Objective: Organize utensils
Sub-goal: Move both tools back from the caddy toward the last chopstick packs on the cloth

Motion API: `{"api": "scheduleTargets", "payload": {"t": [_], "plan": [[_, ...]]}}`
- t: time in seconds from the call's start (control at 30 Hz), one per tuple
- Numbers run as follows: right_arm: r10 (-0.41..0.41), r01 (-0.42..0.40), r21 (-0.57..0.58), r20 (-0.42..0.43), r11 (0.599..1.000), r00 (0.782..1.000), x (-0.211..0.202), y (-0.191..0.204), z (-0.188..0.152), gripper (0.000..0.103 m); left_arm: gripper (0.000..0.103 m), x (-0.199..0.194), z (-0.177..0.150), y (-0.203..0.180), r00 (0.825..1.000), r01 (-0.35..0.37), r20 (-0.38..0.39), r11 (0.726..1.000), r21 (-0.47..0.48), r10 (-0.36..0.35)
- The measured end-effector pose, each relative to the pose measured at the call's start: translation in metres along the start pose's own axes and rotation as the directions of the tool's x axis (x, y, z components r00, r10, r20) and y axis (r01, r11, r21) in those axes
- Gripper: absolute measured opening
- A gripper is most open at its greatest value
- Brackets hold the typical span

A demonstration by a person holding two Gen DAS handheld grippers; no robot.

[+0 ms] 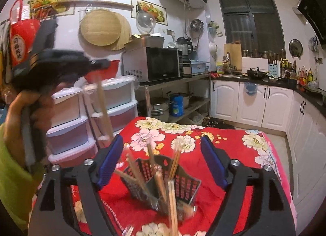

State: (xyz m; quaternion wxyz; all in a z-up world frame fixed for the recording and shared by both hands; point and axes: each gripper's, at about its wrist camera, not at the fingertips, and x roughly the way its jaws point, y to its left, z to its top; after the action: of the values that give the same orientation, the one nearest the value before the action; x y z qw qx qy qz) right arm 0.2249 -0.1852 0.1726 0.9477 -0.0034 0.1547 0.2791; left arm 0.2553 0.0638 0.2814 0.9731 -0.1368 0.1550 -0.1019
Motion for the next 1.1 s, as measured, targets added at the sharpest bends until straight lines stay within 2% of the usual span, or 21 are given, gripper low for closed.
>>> {"api": "scheduleTargets", "payload": {"t": [0.37,0.6,0.7,0.77,0.83,0.87,0.9,0.97,1.1], "plan": [[-0.072,0.072,0.001,-0.117,0.997,0.991,-0.054,0.01,-0.095,0.084,0.0,0.031,-0.025,-0.007,0.999,-0.017,-0.028,1.0,0.006,0.017],[-0.1,0.118,0.061,-0.242,0.991,0.965,-0.063,0.003,-0.151,0.084,0.0,0.04,-0.048,-0.015,0.996,-0.038,-0.076,0.999,0.035,0.04],[-0.11,0.137,0.085,-0.265,0.987,0.958,-0.063,-0.005,-0.162,0.084,0.001,0.042,-0.058,-0.014,0.994,-0.055,-0.098,0.998,0.025,0.058],[-0.118,0.148,0.093,-0.273,0.985,0.955,-0.066,-0.009,-0.168,0.084,0.007,0.043,-0.063,-0.012,0.991,-0.067,-0.111,0.997,0.024,0.07],[-0.127,0.161,0.098,-0.286,0.982,0.95,-0.067,-0.013,-0.174,0.084,0.023,0.042,-0.069,-0.01,0.989,-0.079,-0.122,0.997,0.015,0.08],[-0.128,0.164,0.102,-0.29,0.981,0.948,-0.068,-0.015,-0.176,0.084,0.027,0.039,-0.072,-0.008,0.989,-0.083,-0.121,0.997,0.01,0.083],[-0.128,0.167,0.109,-0.298,0.98,0.946,-0.07,-0.017,-0.18,0.084,0.032,0.036,-0.074,-0.007,0.989,-0.087,-0.116,0.996,0.006,0.087],[-0.127,0.171,0.121,-0.308,0.978,0.943,-0.072,-0.019,-0.184,0.084,0.035,0.027,-0.079,-0.007,0.99,-0.091,-0.107,0.996,0.005,0.091],[-0.13,0.182,0.131,-0.333,0.974,0.934,-0.072,-0.023,-0.194,0.084,0.057,-0.002,-0.094,-0.014,0.994,-0.084,-0.072,0.996,0.024,0.086]]}}
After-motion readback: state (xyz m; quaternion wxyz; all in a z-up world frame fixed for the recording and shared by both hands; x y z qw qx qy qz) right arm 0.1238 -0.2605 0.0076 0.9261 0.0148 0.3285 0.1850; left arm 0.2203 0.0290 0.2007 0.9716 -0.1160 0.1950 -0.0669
